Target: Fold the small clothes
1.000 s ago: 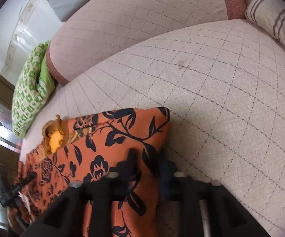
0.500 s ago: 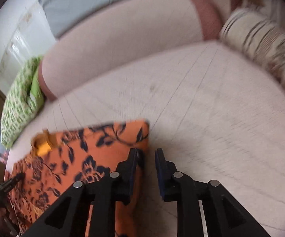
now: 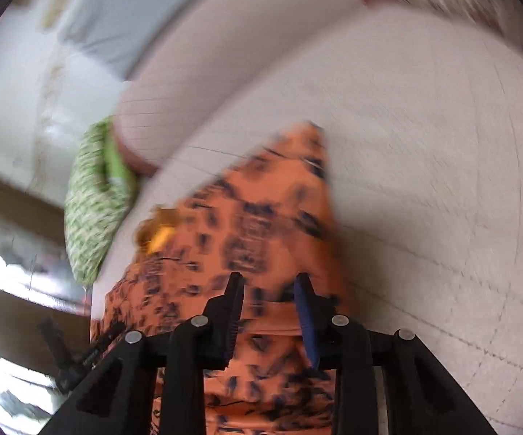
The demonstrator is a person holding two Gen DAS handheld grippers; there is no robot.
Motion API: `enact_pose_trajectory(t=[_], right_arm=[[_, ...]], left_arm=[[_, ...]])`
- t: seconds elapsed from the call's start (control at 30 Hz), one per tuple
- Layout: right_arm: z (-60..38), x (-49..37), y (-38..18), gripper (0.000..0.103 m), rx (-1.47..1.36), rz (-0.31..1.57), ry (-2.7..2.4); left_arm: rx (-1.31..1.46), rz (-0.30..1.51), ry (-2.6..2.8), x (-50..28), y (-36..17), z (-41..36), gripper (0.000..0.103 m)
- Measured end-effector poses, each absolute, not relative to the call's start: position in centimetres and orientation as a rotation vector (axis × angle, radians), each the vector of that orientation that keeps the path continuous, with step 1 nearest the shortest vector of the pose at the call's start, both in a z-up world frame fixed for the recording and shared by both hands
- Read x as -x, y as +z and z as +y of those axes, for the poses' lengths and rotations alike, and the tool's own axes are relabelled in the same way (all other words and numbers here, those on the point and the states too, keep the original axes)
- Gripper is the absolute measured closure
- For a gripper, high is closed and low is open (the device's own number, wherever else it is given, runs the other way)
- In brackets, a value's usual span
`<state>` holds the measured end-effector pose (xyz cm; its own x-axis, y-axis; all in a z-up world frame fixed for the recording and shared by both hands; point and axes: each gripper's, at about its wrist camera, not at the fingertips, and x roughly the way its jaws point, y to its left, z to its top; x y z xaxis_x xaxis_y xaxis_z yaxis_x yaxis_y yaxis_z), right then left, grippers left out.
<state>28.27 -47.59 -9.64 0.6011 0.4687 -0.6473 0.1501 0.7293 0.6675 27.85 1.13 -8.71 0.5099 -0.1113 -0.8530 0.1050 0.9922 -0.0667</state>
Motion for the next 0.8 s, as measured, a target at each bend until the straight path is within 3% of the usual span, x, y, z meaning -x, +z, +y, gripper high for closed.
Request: enact_pose_trajectory(t=[0.07, 0.1, 0.13, 0.23, 0.37, 0.57, 0.8], right_arm=[[-46.8, -28.4, -9.3, 0.016, -0.743, 0.901, 0.281], [-46.2, -28.8, -10.4, 0.015, -0.694, 0.950, 0.224], [-46.1, -29.4, -12.7, 0.021, -0.669, 1.049, 0.154], [-46.3, -27.2, -9.9, 0.022, -0.648, 0.923, 0.121], [-45.1, -22.9, -5.8, 0.021, -0.541, 0.776, 0.102], [-42.5, -16.7, -7.1, 0.020, -0.465, 0.715, 0.115], [-40.9, -15.9, -8.1, 0.020, -0.415, 0.737, 0.126]], left_arm=[[0.050, 1.139, -0.136, -28.7, -10.8, 1.8, 0.044], [0.089, 1.107, -0.144, -28.2, -10.0, 2.4, 0.044], [0.117, 1.093, -0.144, -27.5, -8.8, 3.2, 0.044], [0.155, 0.946, -0.151, -24.9, -4.5, 6.5, 0.043], [0.329, 0.830, -0.014, -21.6, -1.8, 15.5, 0.026], [0.761, 0.843, 0.223, -19.5, -6.6, 30.9, 0.025], [0.936, 0.872, 0.303, -21.8, -9.3, 37.4, 0.025]])
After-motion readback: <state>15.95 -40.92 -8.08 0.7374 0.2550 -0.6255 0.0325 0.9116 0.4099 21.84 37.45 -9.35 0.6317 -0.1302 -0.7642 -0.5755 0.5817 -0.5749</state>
